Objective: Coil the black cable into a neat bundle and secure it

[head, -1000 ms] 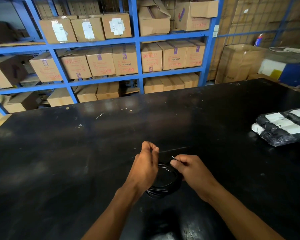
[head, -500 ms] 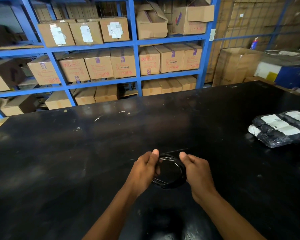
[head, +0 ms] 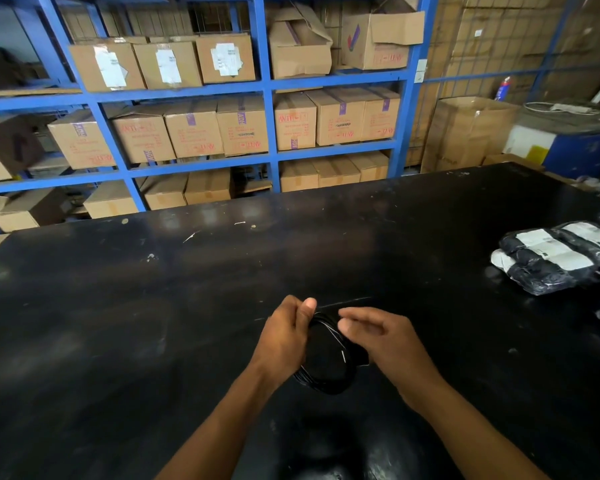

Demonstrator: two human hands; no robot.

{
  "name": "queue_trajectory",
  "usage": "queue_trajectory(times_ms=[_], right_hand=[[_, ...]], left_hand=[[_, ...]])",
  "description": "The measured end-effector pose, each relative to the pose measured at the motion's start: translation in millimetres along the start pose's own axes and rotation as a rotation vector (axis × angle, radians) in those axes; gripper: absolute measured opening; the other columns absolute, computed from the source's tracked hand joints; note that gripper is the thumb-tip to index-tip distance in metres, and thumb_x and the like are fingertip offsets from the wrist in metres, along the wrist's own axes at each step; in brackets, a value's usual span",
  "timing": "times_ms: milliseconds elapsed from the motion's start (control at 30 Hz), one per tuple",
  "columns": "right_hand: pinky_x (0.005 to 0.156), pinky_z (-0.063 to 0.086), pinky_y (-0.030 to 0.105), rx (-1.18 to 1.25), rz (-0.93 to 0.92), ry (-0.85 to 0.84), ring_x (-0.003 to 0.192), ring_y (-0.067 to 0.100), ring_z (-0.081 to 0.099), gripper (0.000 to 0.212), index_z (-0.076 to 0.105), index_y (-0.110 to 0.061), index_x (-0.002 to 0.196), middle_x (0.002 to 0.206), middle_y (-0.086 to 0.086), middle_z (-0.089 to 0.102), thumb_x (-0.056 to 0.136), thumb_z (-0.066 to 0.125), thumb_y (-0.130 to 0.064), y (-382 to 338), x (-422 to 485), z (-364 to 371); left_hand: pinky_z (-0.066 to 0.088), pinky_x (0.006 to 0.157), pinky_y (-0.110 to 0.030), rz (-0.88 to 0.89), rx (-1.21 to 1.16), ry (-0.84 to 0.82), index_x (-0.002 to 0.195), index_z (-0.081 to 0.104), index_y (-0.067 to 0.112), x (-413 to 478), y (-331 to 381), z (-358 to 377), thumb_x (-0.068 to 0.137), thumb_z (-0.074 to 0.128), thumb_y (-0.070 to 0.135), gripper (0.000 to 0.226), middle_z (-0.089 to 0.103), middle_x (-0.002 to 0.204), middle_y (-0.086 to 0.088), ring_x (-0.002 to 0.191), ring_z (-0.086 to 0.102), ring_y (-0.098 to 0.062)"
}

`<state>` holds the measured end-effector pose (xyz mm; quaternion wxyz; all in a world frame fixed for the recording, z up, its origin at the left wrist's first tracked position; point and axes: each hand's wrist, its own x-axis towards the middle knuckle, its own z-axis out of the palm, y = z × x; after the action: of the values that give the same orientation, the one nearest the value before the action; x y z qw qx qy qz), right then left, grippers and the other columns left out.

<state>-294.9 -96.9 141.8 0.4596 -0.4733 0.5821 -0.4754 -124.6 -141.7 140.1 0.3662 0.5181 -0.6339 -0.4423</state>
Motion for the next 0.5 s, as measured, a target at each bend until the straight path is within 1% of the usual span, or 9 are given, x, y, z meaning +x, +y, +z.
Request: queue_trajectory(times_ms=[33, 100, 167, 233, 300, 367, 433, 500], right_hand=[[0.086, 0.057, 0.024, -0.019, -0.002, -0.035, 0.092, 0.004, 0.073, 0.026, 0.075, -0.02, 0.109, 0.096, -0.004, 0.079, 0.083, 0.076, -0.015, -0.8, 0.6, 0.5], [0.089, 0.058, 0.026, 0.0, -0.018, 0.005, 0.094, 0.007, 0.074, 0.029, 0.075, -0.017, 0.111, 0.099, -0.001, 0.079, 0.082, 0.076, -0.009, -0.6, 1.2, 3.5], [0.084, 0.058, 0.021, 0.06, -0.045, 0.108, 0.092, 0.006, 0.074, 0.026, 0.077, -0.017, 0.104, 0.097, -0.001, 0.079, 0.082, 0.074, -0.004, 0.7, 0.9, 6.4], [0.076, 0.057, 0.016, 0.102, -0.055, 0.182, 0.089, 0.005, 0.074, 0.024, 0.078, -0.021, 0.098, 0.093, -0.002, 0.079, 0.082, 0.074, -0.003, 3.8, 2.4, 8.1], [0.074, 0.057, 0.016, 0.115, -0.053, 0.229, 0.088, 0.006, 0.074, 0.023, 0.078, -0.021, 0.095, 0.091, -0.003, 0.079, 0.082, 0.074, -0.002, 7.4, 4.3, 9.5], [0.074, 0.058, 0.016, 0.11, -0.055, 0.254, 0.086, 0.006, 0.075, 0.022, 0.078, -0.019, 0.094, 0.09, -0.001, 0.079, 0.082, 0.074, -0.002, 9.8, 3.5, 11.1], [0.077, 0.058, 0.017, 0.073, -0.064, 0.252, 0.085, 0.005, 0.074, 0.022, 0.078, -0.019, 0.095, 0.09, -0.001, 0.08, 0.081, 0.075, -0.002, 13.0, 1.9, 12.1], [0.082, 0.057, 0.019, -0.016, -0.086, 0.223, 0.086, 0.001, 0.073, 0.026, 0.077, -0.023, 0.101, 0.089, -0.003, 0.079, 0.082, 0.075, -0.005, 15.9, -0.1, 9.9]], left_hand=[[0.042, 0.052, -0.037, 0.024, 0.023, -0.012, 0.074, 0.043, 0.021, 2.0, 1.7, 0.0, 0.101, 0.042, 0.046, 0.036, 0.045, 0.059, 0.007, 0.051, 0.043, -0.011], [0.042, 0.052, -0.036, 0.029, -0.031, -0.047, 0.078, 0.046, 0.018, 5.1, 5.7, 1.7, 0.102, 0.041, 0.045, 0.036, 0.044, 0.06, 0.007, 0.051, 0.042, -0.009], [0.043, 0.051, -0.028, -0.058, -0.234, -0.101, 0.091, 0.054, 0.011, 5.1, 9.5, 3.2, 0.104, 0.041, 0.038, 0.032, 0.046, 0.062, 0.005, 0.05, 0.043, -0.005], [0.045, 0.055, -0.026, -0.163, -0.44, -0.146, 0.103, 0.06, 0.008, 2.8, 11.5, 5.0, 0.105, 0.041, 0.03, 0.03, 0.053, 0.063, 0.004, 0.052, 0.047, -0.005], [0.046, 0.057, -0.026, -0.212, -0.475, -0.125, 0.108, 0.063, 0.006, 2.0, 8.7, 8.7, 0.105, 0.041, 0.029, 0.031, 0.058, 0.064, 0.002, 0.055, 0.05, -0.009], [0.043, 0.052, -0.025, -0.216, -0.405, -0.065, 0.095, 0.064, 0.003, 2.9, 5.8, 14.6, 0.105, 0.041, 0.031, 0.037, 0.056, 0.061, 0.0, 0.052, 0.049, -0.01], [0.039, 0.049, -0.026, -0.21, -0.338, -0.006, 0.083, 0.061, 0.003, 5.4, 4.1, 19.7, 0.104, 0.042, 0.03, 0.039, 0.053, 0.058, 0.0, 0.05, 0.045, -0.011], [0.037, 0.049, -0.024, -0.197, -0.288, -0.008, 0.084, 0.062, 0.002, 7.4, 4.1, 23.3, 0.104, 0.042, 0.027, 0.038, 0.052, 0.055, 0.005, 0.05, 0.046, -0.009]])
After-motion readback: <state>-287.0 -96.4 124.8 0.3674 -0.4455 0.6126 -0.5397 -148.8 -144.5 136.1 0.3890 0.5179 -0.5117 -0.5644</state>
